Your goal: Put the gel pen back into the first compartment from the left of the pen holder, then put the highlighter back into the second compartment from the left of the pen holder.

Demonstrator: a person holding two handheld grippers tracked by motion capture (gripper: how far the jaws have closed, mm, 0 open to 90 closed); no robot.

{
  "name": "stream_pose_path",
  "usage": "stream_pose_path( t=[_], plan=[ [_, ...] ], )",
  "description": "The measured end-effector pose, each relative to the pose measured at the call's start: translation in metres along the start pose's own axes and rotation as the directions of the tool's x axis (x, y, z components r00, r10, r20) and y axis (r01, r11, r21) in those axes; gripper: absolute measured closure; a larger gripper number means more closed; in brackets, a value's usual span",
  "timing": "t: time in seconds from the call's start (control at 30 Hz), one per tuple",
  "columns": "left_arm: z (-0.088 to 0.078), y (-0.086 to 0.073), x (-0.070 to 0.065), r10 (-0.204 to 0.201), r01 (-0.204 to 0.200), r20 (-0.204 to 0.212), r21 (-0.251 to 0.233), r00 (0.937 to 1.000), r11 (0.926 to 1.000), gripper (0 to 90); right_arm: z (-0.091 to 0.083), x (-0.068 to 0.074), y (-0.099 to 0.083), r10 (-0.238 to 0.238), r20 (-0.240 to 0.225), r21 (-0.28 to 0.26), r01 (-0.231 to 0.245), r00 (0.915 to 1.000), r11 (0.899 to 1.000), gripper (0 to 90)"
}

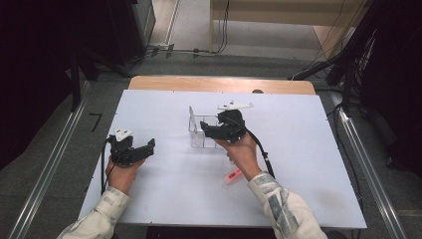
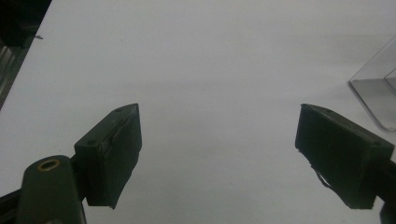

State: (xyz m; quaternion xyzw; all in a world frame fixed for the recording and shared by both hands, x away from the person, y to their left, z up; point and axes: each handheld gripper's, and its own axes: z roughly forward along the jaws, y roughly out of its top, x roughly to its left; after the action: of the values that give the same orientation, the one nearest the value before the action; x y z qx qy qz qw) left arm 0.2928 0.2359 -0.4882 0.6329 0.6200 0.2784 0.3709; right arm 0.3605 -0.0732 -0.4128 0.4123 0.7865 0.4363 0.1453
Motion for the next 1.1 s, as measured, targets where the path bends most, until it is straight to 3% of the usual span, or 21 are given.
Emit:
stream_pose_path(
  t=[0.17,0.33,0.4,0.57,0.9,1.1],
  plan=[
    [0.0,0.0,0.0,0.002,-0.002,-0.003,0.002,1.0,1.0,15.1,-0.012,-0.01,-0.013,0.0,0.029,0.003,0.0,0.9996,1.0,25.9],
    [0.001,0.0,0.0,0.005,-0.005,-0.006,0.004,1.0,1.0,15.1,-0.022,-0.027,-0.034,0.034,0.087,0.027,-0.037,0.9956,0.999,24.2],
    [0.001,0.0,-0.001,0.006,-0.006,-0.005,0.008,1.0,1.0,15.1,-0.03,-0.036,-0.046,0.058,0.131,0.027,-0.062,0.9897,0.998,22.0],
    [0.002,0.0,-0.001,0.004,-0.004,-0.002,0.007,1.0,1.0,15.1,-0.044,-0.044,-0.061,0.085,0.177,0.018,-0.09,0.9804,0.996,20.1],
    [0.002,0.0,-0.002,0.002,-0.002,-0.001,0.005,1.0,1.0,15.1,-0.06,-0.053,-0.083,0.136,0.216,0.018,-0.143,0.9669,0.989,18.6],
    [0.002,0.0,-0.001,0.003,-0.003,-0.002,0.006,1.0,1.0,15.1,-0.064,-0.055,-0.097,0.185,0.246,0.011,-0.194,0.9514,0.981,18.6]
  ],
)
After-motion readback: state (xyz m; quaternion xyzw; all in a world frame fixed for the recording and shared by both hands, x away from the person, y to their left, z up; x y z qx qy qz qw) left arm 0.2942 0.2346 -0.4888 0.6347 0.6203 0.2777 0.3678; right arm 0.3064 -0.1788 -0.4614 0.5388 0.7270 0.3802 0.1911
